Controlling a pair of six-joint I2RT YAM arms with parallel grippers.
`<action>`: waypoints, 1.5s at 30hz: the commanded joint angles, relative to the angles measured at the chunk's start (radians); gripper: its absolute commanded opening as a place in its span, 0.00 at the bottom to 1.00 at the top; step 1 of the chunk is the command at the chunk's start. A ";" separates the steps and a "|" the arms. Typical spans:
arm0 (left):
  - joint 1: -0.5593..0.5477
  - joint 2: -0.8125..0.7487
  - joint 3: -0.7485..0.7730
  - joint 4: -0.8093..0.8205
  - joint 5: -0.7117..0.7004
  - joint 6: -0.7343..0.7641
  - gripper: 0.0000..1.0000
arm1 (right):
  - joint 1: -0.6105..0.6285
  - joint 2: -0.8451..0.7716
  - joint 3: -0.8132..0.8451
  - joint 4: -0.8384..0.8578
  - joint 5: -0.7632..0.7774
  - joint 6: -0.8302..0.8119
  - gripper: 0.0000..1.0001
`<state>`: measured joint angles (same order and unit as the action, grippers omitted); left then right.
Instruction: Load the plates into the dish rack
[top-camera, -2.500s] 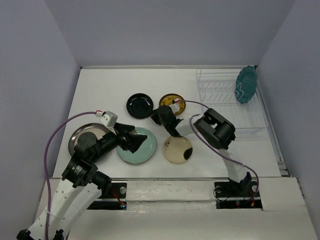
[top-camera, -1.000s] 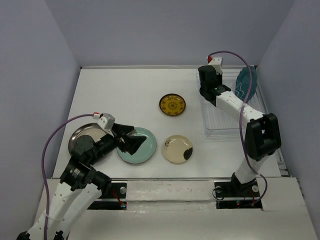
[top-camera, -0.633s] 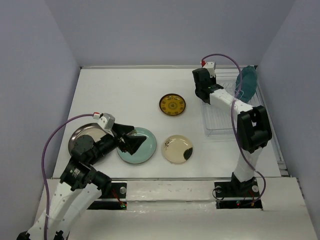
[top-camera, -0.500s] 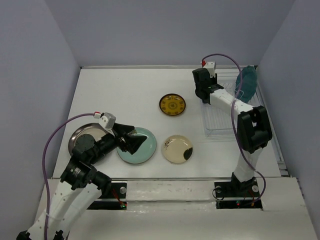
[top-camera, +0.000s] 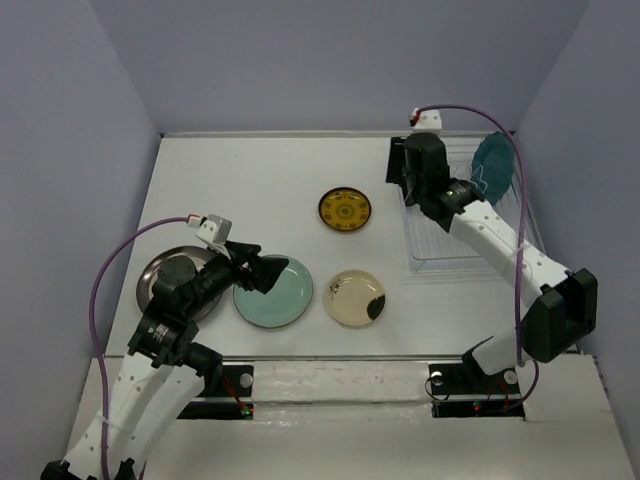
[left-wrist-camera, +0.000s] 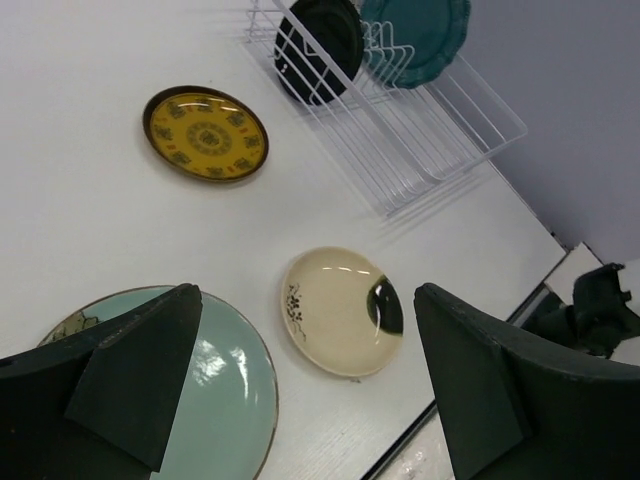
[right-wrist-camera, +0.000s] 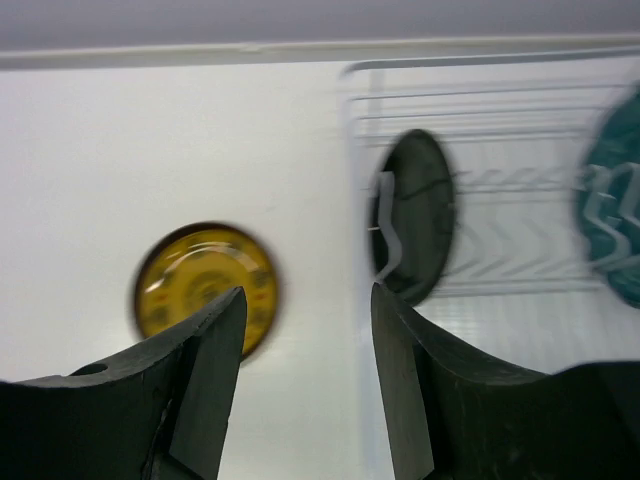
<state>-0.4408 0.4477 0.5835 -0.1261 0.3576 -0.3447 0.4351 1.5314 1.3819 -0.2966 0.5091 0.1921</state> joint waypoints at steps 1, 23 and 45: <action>0.016 -0.015 0.039 0.019 -0.096 0.047 0.99 | 0.203 -0.039 -0.081 0.083 -0.329 0.072 0.59; 0.045 -0.030 0.053 -0.003 -0.194 0.081 0.99 | 0.338 0.458 -0.231 0.474 -1.113 0.383 0.58; 0.048 -0.084 0.050 -0.001 -0.187 0.079 0.99 | 0.367 0.289 -0.236 0.573 -0.888 0.458 0.07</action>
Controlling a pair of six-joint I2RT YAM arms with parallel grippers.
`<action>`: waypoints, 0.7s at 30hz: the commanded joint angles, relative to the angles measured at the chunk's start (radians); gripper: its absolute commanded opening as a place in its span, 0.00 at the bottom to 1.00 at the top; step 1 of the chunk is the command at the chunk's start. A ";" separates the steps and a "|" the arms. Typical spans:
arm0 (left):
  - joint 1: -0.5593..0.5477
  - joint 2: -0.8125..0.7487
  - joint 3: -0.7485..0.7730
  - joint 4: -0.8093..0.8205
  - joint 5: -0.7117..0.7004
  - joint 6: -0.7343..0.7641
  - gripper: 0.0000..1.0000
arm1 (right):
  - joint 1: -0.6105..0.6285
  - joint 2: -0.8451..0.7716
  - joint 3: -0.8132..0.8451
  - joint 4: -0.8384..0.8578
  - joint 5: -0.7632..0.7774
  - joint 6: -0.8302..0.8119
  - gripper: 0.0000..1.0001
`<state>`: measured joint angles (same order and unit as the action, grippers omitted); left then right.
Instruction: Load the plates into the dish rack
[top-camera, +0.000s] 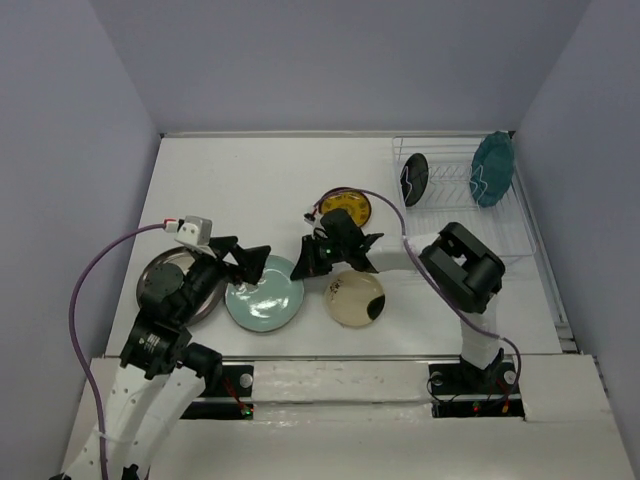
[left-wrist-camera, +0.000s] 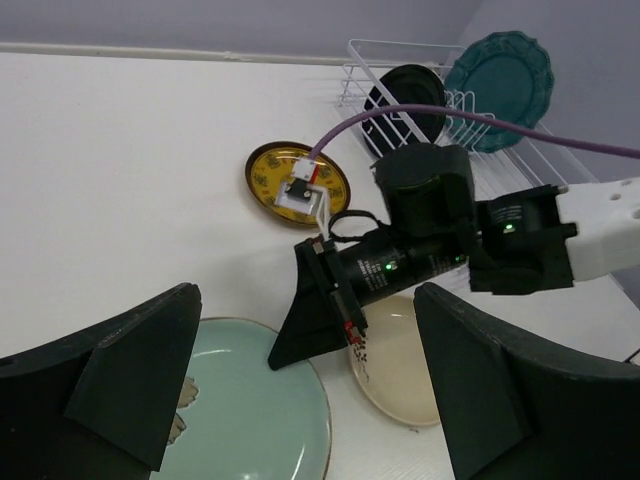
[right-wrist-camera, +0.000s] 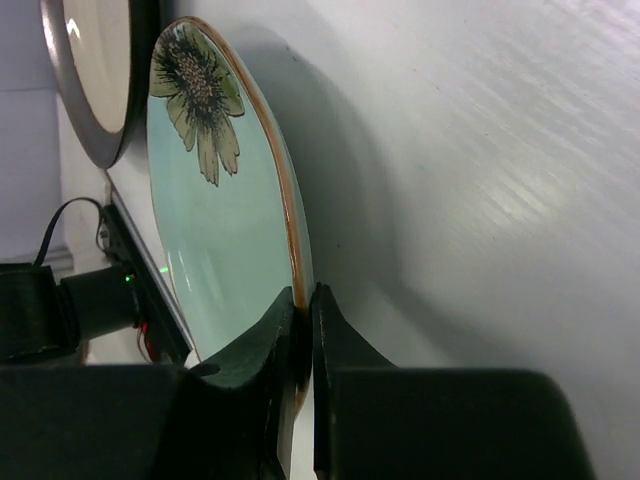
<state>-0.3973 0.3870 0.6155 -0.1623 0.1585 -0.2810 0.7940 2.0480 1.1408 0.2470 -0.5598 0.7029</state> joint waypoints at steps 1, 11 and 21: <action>0.003 -0.026 0.018 0.033 0.012 0.016 0.99 | -0.008 -0.270 0.010 0.014 0.220 -0.081 0.07; -0.008 -0.060 0.012 0.037 0.018 0.009 0.99 | -0.385 -0.756 0.002 -0.196 0.466 -0.186 0.07; -0.041 -0.083 0.009 0.037 0.010 0.006 0.99 | -0.613 -0.746 0.339 -0.491 1.122 -0.609 0.07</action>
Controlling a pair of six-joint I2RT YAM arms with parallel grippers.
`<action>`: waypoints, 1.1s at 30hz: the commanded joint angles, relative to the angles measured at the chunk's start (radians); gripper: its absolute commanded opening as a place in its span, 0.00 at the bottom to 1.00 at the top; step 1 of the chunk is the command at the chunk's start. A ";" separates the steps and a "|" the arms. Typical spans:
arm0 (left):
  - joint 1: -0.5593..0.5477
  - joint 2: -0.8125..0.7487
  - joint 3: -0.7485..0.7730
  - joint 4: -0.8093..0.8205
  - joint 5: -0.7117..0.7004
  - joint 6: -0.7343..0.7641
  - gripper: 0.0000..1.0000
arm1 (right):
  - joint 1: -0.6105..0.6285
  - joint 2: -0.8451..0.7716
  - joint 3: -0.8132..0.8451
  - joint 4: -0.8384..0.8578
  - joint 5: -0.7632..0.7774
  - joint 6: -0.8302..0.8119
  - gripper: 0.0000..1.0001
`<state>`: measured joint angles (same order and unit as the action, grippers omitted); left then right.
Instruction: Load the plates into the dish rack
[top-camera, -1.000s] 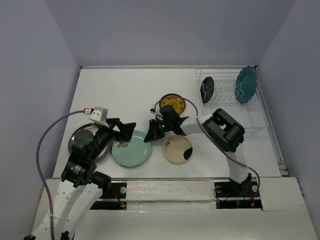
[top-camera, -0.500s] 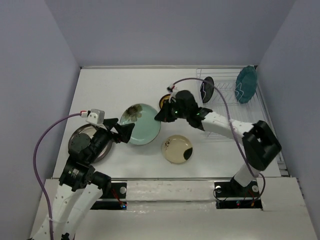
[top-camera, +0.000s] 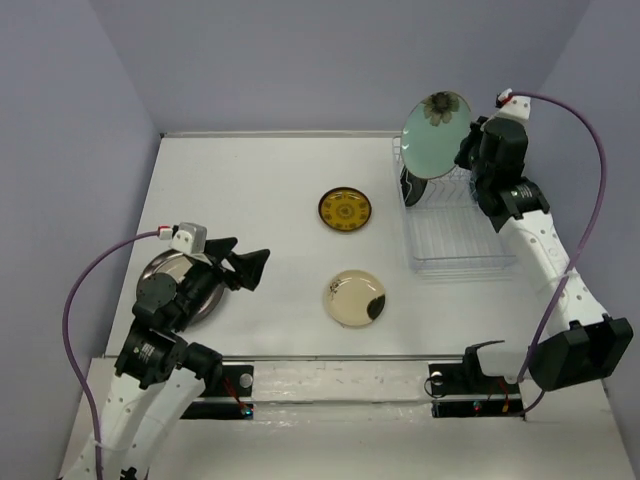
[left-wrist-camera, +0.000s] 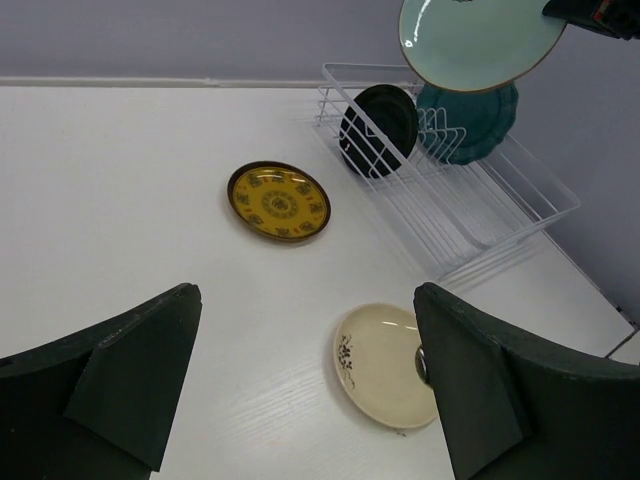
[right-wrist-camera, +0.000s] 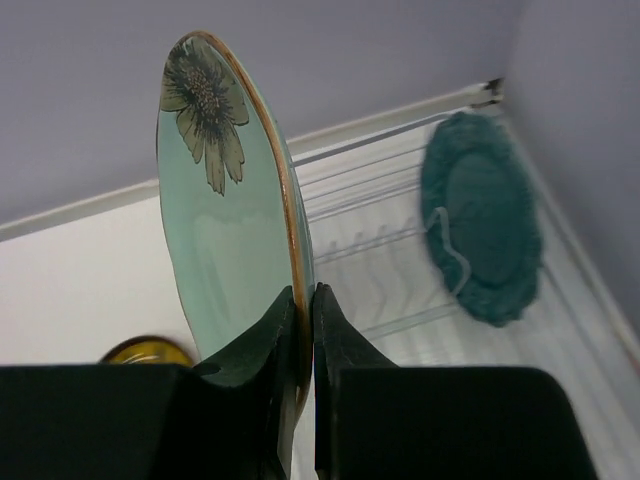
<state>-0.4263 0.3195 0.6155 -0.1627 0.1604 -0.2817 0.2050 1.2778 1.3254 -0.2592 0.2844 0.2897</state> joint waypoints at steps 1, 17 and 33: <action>-0.014 -0.020 0.007 0.035 0.008 0.007 0.99 | -0.050 0.053 0.194 0.009 0.268 -0.217 0.07; -0.031 -0.017 0.006 0.040 0.014 0.006 0.99 | -0.069 0.295 0.285 -0.081 0.280 -0.293 0.07; -0.031 0.079 0.003 0.048 0.030 -0.033 0.99 | 0.033 0.437 0.271 -0.075 0.352 -0.412 0.07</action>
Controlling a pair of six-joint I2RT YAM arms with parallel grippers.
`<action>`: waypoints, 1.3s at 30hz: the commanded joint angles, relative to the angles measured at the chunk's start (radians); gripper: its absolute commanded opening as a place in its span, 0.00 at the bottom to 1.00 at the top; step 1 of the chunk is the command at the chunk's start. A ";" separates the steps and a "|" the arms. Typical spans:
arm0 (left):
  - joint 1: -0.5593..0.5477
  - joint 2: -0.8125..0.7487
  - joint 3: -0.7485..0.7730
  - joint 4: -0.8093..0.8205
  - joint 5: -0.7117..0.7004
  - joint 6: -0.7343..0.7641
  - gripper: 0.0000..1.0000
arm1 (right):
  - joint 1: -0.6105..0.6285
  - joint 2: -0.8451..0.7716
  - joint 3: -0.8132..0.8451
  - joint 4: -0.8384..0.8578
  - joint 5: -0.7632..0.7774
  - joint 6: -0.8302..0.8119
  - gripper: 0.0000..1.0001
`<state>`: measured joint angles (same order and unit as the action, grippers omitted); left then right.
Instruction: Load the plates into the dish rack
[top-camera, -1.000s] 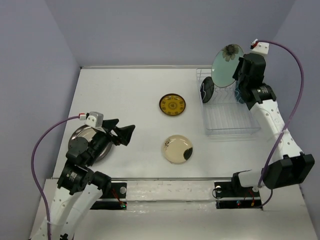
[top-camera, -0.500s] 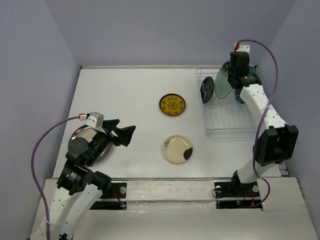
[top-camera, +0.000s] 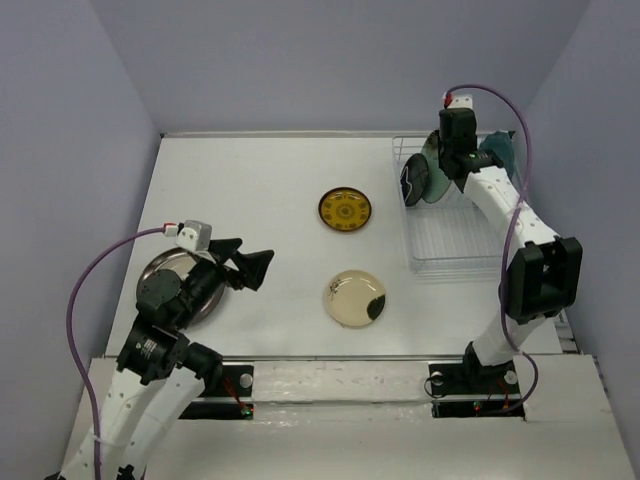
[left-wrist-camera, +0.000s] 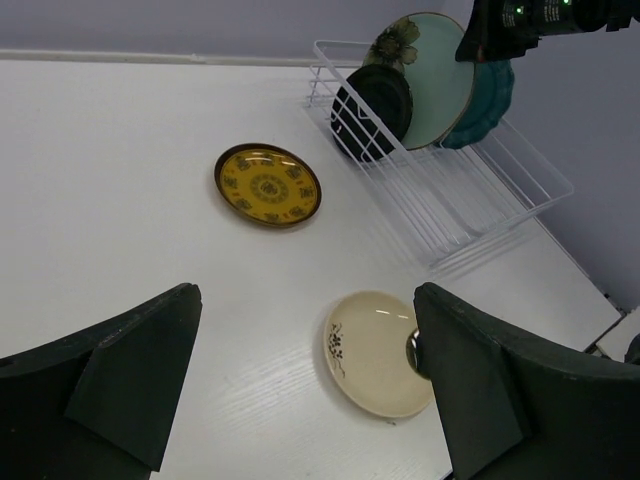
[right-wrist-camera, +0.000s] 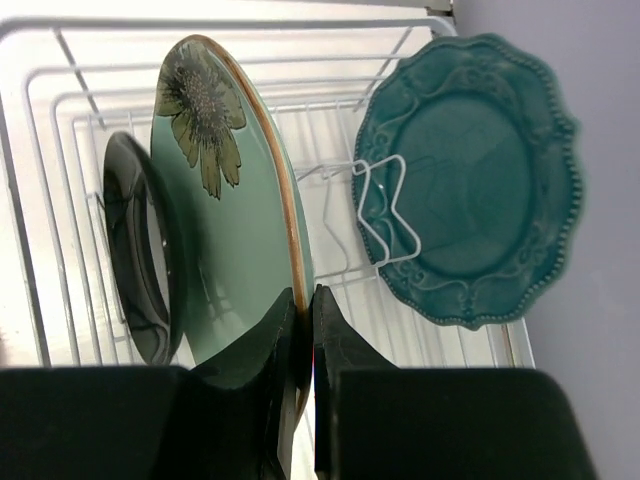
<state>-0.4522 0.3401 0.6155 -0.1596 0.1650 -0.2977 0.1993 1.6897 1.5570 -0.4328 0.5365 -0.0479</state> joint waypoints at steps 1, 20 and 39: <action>-0.005 0.071 0.004 0.045 0.027 -0.020 0.99 | 0.051 0.034 0.040 0.098 0.111 -0.079 0.07; -0.039 0.361 -0.097 0.189 0.171 -0.251 0.92 | 0.061 -0.296 -0.271 0.155 -0.157 0.324 0.80; -0.361 0.954 -0.126 0.482 -0.093 -0.319 0.67 | 0.080 -0.937 -1.014 0.571 -0.645 0.557 0.80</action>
<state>-0.7921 1.2388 0.4622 0.1860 0.0738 -0.6189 0.2718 0.7807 0.5755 0.0265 -0.0124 0.4767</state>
